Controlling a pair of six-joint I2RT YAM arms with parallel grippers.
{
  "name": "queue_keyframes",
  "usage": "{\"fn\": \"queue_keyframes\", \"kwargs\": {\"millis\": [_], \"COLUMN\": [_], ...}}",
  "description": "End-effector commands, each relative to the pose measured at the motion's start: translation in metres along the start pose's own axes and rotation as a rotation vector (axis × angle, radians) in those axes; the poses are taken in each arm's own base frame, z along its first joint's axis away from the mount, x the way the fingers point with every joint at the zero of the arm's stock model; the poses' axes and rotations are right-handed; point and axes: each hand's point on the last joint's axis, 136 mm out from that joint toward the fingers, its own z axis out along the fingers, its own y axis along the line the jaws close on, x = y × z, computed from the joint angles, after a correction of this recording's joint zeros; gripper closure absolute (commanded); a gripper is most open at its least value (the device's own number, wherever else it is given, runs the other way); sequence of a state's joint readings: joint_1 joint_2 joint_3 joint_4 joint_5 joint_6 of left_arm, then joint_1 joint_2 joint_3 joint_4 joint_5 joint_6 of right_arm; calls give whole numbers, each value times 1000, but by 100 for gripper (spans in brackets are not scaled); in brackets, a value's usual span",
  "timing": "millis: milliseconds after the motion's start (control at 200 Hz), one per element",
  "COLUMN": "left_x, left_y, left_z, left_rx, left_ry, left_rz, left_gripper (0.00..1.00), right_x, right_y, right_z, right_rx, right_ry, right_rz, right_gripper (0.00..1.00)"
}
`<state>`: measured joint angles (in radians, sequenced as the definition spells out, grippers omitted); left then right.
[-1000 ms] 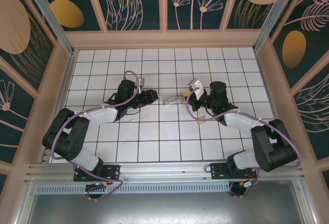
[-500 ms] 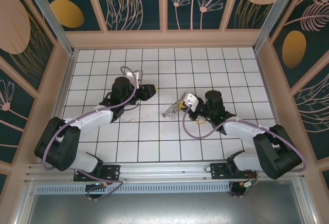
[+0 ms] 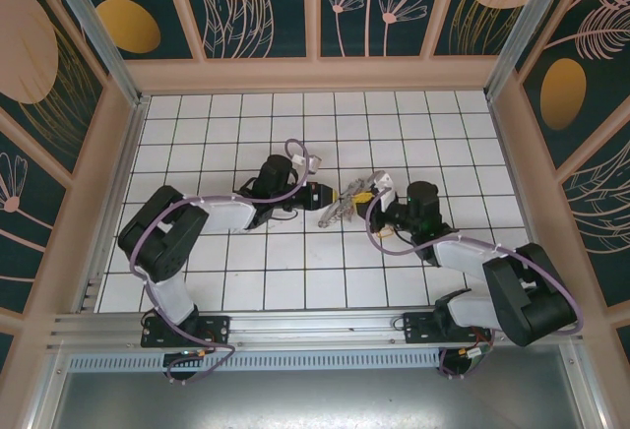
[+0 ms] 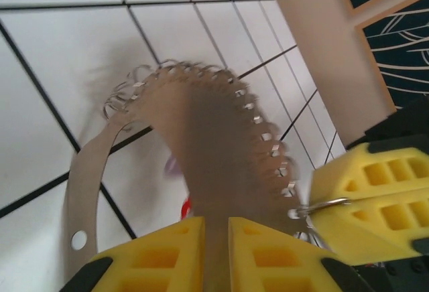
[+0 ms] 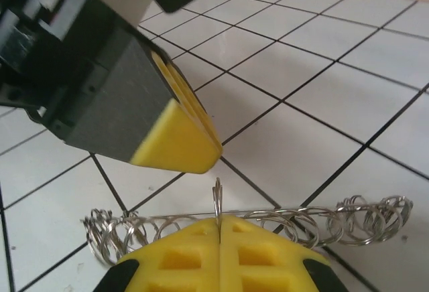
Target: Put the keys on the keyring
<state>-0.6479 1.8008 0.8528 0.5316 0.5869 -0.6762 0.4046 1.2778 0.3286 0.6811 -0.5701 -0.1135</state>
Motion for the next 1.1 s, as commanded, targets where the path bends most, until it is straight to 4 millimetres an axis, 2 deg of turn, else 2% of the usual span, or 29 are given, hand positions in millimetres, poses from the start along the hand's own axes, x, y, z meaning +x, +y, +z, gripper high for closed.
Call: {"fn": "queue_keyframes", "kwargs": {"millis": [0, 150, 240, 390, 485, 571, 661, 681, 756, 806, 926, 996, 1096], "left_x": [-7, 2, 7, 5, 0, -12, -26, -33, -47, -55, -53, -44, -46], "left_y": [-13, -9, -9, -14, -19, -27, -27, -34, -35, -42, -58, -67, -65], "left_z": [4, 7, 9, 9, 7, -3, -15, -23, -43, -57, -83, -92, -103], "left_rx": [75, 73, 74, 90, 109, 103, 30, 22, -38, -40, -35, -21, -85], "left_ry": [-10, 24, 34, 30, 4, -62, -125, -157, -233, -280, -331, -326, -357], "left_rz": [4, -9, -16, -10, -2, 38, 113, 143, 230, 327, 588, 753, 866], "left_gripper": [85, 86, 86, 87, 89, 88, 87, 87, 85, 85, 84, 83, 82], "right_x": [-34, -38, -33, -33, -35, -35, -31, -30, -30, -30, -31, -35, -43], "right_y": [2, -4, -4, -6, 0, 6, 9, 8, 10, 12, 18, 23, 32], "right_z": [-3, -1, 5, 1, -1, -3, -1, 0, 2, 3, 9, 9, 7], "right_rx": [-24, -35, -48, -26, -67, -89, -102, -103, -124, -141, -170, -191, -236], "right_ry": [-124, -154, -124, -143, -154, -157, -124, -111, -83, -78, -46, -50, -75], "right_rz": [44, 120, 137, 60, 4, -101, -220, -236, -314, -363, -464, -515, -564], "right_gripper": [100, 100, 100, 100, 100, 100, 100, 100, 100, 100, 100, 100, 100]}}
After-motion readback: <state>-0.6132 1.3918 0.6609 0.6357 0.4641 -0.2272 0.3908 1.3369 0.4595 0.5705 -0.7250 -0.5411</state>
